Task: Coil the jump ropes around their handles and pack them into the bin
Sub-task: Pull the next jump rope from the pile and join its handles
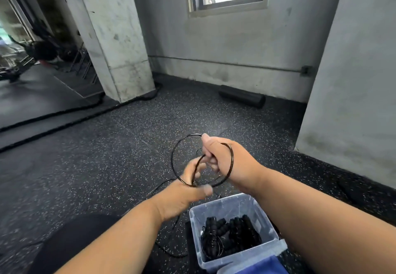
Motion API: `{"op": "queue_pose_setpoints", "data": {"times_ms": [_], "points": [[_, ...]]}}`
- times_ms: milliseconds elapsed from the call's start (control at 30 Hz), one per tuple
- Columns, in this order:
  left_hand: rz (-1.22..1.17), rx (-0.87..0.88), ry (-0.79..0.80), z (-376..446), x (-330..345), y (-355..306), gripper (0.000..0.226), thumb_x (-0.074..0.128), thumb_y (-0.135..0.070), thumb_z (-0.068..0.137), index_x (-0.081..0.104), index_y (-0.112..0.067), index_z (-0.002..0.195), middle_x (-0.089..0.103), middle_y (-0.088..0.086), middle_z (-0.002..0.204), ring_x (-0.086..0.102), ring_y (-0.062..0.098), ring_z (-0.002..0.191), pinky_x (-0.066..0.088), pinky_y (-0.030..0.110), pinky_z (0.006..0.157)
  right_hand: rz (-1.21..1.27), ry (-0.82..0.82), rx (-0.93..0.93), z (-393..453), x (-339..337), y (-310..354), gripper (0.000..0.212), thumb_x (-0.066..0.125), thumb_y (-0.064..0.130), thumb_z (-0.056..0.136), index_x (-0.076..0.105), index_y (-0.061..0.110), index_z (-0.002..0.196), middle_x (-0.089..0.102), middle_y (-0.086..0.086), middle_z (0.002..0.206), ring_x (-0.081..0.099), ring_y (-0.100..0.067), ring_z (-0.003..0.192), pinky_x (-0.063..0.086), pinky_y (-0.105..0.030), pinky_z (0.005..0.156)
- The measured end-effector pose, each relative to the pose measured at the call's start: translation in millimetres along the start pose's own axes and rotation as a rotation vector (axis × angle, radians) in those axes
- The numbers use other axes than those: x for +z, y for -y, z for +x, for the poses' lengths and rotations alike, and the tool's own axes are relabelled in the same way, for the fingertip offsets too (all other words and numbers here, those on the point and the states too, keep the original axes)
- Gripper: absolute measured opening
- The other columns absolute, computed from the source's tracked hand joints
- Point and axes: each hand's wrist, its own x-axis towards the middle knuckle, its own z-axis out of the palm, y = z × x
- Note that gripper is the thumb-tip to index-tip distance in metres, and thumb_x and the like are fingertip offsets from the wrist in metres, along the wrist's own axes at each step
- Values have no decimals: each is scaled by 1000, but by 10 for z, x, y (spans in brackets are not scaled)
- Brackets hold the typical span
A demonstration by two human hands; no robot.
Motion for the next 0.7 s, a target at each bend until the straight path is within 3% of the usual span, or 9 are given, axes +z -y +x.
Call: {"op": "queue_pose_setpoints", "data": {"times_ms": [67,133,200,300,367,433,533,600,700], "points": [[201,-20,39,69,211,57,85,84,-50,82,30,-45,148,37,-30,149,41,-8,136,27,-1,105,230,24,65,6,62,35,45,42,42,110,47,17,72,35,2,61,32,-13,56,28,-31,58],[193,-40,24,135,395,103,48,75,-47,95,52,-44,137,59,-19,137,54,2,121,39,10,98,392,33,107,29,90,77,44,42,43,109,48,19,73,33,1,61,33,-13,56,29,-30,59],[57,-65,-18,152,515,63,23,57,-39,108,67,-29,127,72,-1,123,57,8,109,45,18,92,540,44,120,35,43,160,40,42,42,109,50,18,77,35,1,62,36,-13,58,33,-30,63],[34,-89,-59,175,605,-21,29,45,-32,113,63,-9,111,69,1,104,55,8,93,43,14,83,733,34,126,44,-76,272,37,43,44,107,51,20,80,38,1,66,40,-13,63,35,-29,68],[20,-97,-96,208,635,-74,38,40,-37,114,53,-13,87,75,-1,95,66,11,89,50,23,92,786,22,119,39,-128,342,31,47,42,104,56,21,84,44,1,69,46,-14,68,37,-29,70],[-108,-95,-136,205,598,-176,45,40,-47,110,45,-18,77,68,4,71,66,23,77,57,43,97,601,-26,72,46,-162,368,20,55,36,101,63,19,106,58,1,84,56,-16,85,40,-31,79],[-498,-105,-254,204,420,-449,47,39,-49,110,44,-22,72,31,-2,58,35,15,52,56,36,61,128,-87,114,59,-256,163,64,67,34,92,44,22,151,57,4,136,51,-11,127,32,-34,111],[-707,-97,-289,253,246,-650,50,37,-48,112,42,-24,69,23,-4,57,25,11,48,44,26,50,161,84,151,31,-262,-106,71,62,37,87,42,21,153,55,3,143,50,-9,127,25,-36,118],[-902,-91,-321,371,-47,-861,52,38,-50,111,39,-25,66,24,-8,55,22,7,46,32,19,44,305,416,293,-74,-99,-422,46,48,46,95,63,19,130,67,-2,118,51,-18,103,34,-34,98]]}}
